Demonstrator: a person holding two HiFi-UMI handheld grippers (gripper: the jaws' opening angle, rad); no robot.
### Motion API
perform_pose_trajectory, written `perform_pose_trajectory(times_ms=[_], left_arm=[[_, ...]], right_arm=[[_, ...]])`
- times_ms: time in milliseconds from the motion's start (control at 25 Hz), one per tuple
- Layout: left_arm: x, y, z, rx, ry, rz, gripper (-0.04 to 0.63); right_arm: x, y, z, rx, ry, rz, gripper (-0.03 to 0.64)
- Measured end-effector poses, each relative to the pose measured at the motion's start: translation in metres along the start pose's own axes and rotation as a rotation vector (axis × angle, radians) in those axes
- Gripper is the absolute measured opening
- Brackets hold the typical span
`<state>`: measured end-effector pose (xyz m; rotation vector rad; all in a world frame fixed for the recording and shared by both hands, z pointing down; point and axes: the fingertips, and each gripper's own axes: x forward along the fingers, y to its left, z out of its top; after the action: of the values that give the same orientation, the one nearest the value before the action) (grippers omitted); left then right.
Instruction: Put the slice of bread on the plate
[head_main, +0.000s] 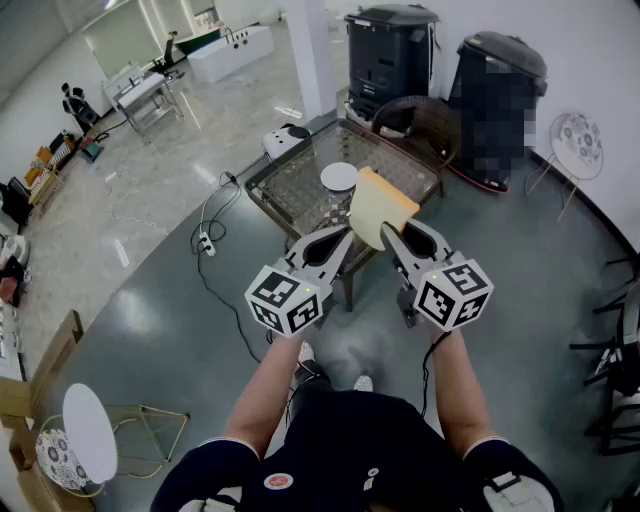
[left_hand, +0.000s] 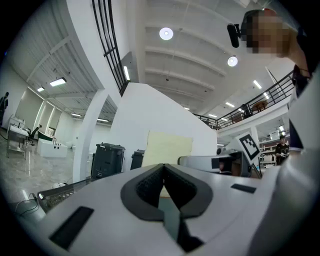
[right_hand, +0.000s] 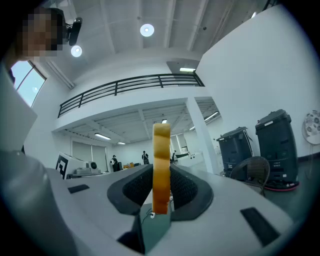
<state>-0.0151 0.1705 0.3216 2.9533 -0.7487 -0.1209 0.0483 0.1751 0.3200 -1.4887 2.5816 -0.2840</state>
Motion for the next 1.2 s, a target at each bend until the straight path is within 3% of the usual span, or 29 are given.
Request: perform_pose_trajectory(times_ms=[1200], left_arm=[[0.025,0.013,-0.012,-0.011,0.003,0.006,0.006]], right_arm=[[0.01,-0.026,0.0,-0.004,0.002,0.004,0.094]])
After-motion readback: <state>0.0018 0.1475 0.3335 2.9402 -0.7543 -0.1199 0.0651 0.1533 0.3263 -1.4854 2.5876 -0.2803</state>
